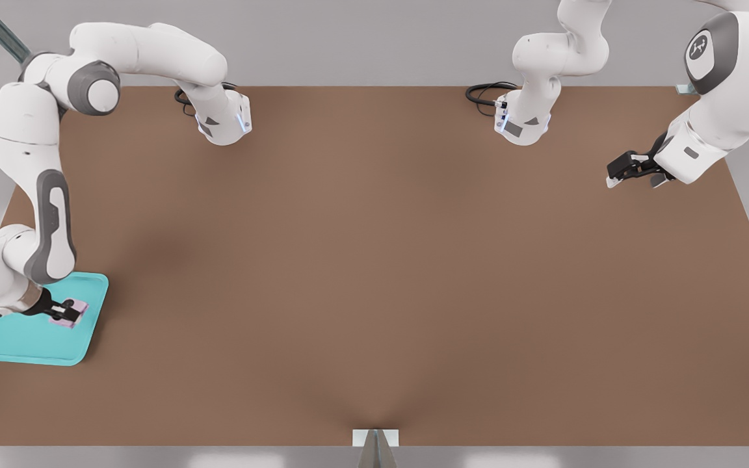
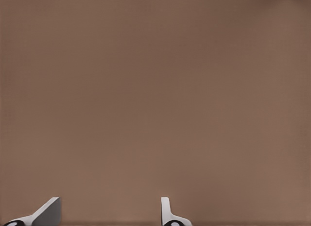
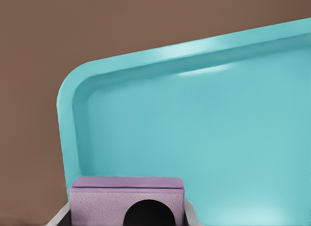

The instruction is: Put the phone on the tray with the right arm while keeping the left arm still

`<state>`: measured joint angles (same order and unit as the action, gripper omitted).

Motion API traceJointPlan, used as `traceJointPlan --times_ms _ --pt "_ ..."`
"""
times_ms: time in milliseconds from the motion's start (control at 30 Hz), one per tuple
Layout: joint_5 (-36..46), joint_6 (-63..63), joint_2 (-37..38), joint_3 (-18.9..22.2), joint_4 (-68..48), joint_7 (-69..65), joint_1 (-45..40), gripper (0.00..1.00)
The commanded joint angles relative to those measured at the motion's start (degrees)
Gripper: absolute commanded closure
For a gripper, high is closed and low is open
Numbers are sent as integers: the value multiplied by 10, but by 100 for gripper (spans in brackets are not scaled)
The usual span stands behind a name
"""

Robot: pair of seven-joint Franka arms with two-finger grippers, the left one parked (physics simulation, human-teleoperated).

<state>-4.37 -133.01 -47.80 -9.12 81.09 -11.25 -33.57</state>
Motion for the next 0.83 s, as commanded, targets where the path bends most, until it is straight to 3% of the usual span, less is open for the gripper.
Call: traceJointPlan --times_ms 0,33,67,167,267,367,400,433,467,500,533,600,800 --pt "2 39 -8 1 -4 -355 -16 20" --pt "3 39 -9 1 -4 -360 -17 14" --pt "10 39 -8 1 -3 -359 -18 0" --pt "11 43 5 -8 -4 -357 -17 0" --pt "0 152 135 -52 2 -272 17 0" --pt "-48 268 266 -58 2 -72 166 0" --pt "-45 334 342 -59 16 17 202 0" --pt "-44 374 378 -44 17 88 240 0" --pt "-36 382 395 41 18 98 321 0" --pt "5 382 390 98 9 98 366 0" --pt "7 394 374 102 -21 96 373 0" --pt "9 413 410 139 11 99 409 0" --pt "20 399 434 148 53 101 409 0"
